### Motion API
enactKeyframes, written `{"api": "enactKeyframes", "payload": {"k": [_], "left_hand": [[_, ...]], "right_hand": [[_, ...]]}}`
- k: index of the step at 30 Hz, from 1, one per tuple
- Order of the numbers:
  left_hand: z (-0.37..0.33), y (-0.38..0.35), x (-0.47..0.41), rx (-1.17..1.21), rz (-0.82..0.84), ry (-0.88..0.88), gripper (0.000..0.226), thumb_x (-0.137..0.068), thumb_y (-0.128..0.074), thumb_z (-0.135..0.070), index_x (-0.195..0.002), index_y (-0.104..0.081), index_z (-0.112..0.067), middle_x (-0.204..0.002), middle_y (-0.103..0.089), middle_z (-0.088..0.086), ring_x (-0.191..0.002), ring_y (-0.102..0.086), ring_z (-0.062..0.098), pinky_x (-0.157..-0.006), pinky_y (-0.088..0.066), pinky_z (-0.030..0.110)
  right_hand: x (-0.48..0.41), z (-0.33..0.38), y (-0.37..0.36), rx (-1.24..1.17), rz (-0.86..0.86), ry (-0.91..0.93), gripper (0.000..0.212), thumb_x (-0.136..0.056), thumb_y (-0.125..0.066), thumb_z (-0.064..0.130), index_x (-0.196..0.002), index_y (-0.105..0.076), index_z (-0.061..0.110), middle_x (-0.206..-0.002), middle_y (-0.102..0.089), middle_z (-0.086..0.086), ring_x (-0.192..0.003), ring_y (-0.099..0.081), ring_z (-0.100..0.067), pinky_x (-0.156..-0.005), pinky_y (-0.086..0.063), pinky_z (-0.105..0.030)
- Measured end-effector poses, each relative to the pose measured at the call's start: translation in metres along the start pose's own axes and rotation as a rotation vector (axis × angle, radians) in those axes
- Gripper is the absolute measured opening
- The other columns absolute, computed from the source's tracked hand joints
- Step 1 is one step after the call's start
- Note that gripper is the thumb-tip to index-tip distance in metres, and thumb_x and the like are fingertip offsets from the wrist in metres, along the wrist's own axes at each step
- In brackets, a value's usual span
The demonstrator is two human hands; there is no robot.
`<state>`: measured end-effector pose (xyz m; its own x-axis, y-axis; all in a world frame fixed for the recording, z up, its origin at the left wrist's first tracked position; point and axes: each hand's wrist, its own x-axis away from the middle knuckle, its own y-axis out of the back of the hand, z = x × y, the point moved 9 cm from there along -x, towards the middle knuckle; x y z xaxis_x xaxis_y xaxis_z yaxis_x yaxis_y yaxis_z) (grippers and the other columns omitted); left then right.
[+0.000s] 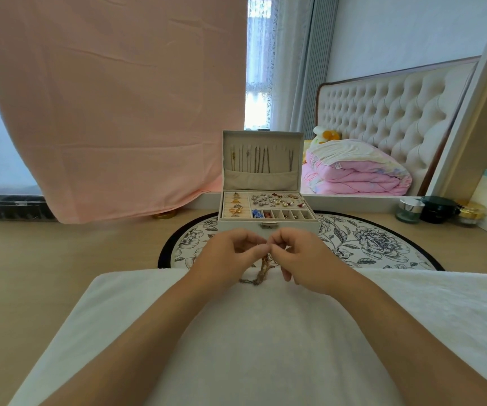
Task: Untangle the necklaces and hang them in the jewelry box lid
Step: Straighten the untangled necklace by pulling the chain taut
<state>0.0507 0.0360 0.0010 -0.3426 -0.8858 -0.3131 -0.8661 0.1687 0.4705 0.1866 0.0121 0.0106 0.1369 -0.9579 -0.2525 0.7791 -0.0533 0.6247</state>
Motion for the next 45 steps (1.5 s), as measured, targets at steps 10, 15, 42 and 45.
{"api": "enactKeyframes", "payload": {"k": [10, 15, 42, 45], "left_hand": [[0.002, -0.002, 0.0, -0.05, 0.01, 0.03, 0.011, -0.085, -0.063, -0.017, -0.079, -0.069, -0.023, -0.062, -0.059, -0.013, -0.056, -0.047, 0.004, -0.056, -0.041, 0.022], [0.004, -0.012, 0.003, -0.007, 0.04, 0.044, 0.015, -0.088, -0.06, -0.01, -0.079, -0.066, -0.02, -0.061, -0.054, -0.012, -0.056, -0.045, 0.004, -0.054, -0.038, 0.018], [-0.012, 0.001, 0.005, -0.302, -0.049, -0.1, 0.008, -0.084, -0.063, -0.027, -0.077, -0.061, -0.03, -0.067, -0.059, -0.013, -0.058, -0.049, 0.005, -0.057, -0.043, 0.027], [-0.009, 0.005, 0.002, -0.183, -0.056, -0.084, 0.01, -0.088, -0.064, -0.025, -0.08, -0.065, -0.031, -0.073, -0.065, -0.011, -0.069, -0.06, 0.011, -0.067, -0.053, 0.036]], "right_hand": [[0.003, 0.004, -0.011, 0.201, 0.099, 0.013, 0.011, -0.096, -0.056, 0.029, -0.084, -0.056, 0.03, -0.071, -0.06, 0.013, -0.058, -0.053, -0.002, -0.054, -0.041, -0.015], [0.003, 0.004, -0.007, 0.375, 0.073, 0.028, 0.006, -0.088, -0.061, 0.035, -0.083, -0.061, 0.032, -0.084, -0.065, 0.01, -0.075, -0.057, -0.006, -0.068, -0.046, -0.024], [0.003, 0.005, -0.007, 0.241, 0.034, 0.046, 0.017, -0.077, -0.075, 0.019, -0.07, -0.066, 0.031, -0.065, -0.063, 0.02, -0.058, -0.056, 0.001, -0.06, -0.043, -0.021], [0.002, 0.001, -0.002, -0.057, 0.019, -0.021, 0.012, -0.082, -0.076, 0.015, -0.085, -0.066, 0.021, -0.071, -0.067, 0.005, -0.051, -0.061, -0.011, -0.051, -0.046, -0.021]]}}
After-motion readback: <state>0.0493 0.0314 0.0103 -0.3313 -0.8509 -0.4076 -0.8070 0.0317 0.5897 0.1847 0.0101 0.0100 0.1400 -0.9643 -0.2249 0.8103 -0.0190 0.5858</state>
